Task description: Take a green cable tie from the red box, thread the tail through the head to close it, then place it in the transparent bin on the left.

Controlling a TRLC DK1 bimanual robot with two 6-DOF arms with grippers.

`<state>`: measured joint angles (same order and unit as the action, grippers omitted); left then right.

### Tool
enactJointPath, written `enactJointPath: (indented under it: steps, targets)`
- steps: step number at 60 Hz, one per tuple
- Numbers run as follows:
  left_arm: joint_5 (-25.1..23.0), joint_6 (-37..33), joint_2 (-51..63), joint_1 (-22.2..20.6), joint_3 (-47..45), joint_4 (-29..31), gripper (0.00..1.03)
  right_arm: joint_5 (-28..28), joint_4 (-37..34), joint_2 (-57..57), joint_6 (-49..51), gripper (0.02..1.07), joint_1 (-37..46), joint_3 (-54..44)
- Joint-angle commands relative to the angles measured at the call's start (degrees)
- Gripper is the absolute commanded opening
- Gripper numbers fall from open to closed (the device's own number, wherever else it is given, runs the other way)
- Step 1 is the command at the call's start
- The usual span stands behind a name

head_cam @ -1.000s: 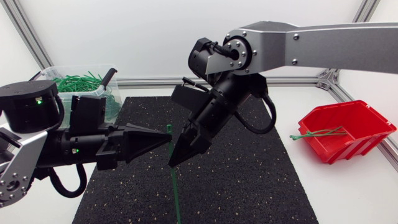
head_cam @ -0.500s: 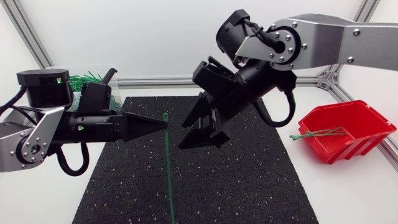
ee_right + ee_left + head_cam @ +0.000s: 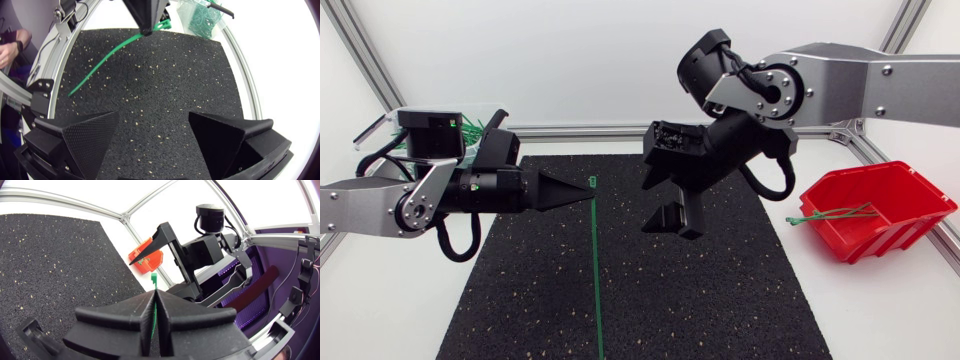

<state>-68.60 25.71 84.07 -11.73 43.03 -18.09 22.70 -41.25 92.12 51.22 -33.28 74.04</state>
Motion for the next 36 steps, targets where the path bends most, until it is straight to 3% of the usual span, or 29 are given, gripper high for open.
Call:
enactJointPath:
  steps: [1, 7, 24, 36]
  targets:
    - [-1.2, 3.6, 2.0, 0.6, 2.2, -1.0, 0.04, -1.2, 2.3, -0.1, 6.9, 1.04, 0.1, -3.3]
    - [-1.8, 6.2, 3.4, 0.7, 2.8, -1.2, 0.04, -3.7, 16.0, -2.6, 9.7, 1.04, 0.7, -9.7]
    - [-3.5, 13.4, 5.8, 2.7, 5.2, -1.5, 0.04, -2.9, 57.5, -6.7, 22.9, 1.04, 1.3, -27.1]
    - [-5.7, 18.6, 8.3, 4.3, 8.7, -1.4, 0.04, -2.0, 69.5, -7.3, 33.8, 1.04, 0.1, -31.6]
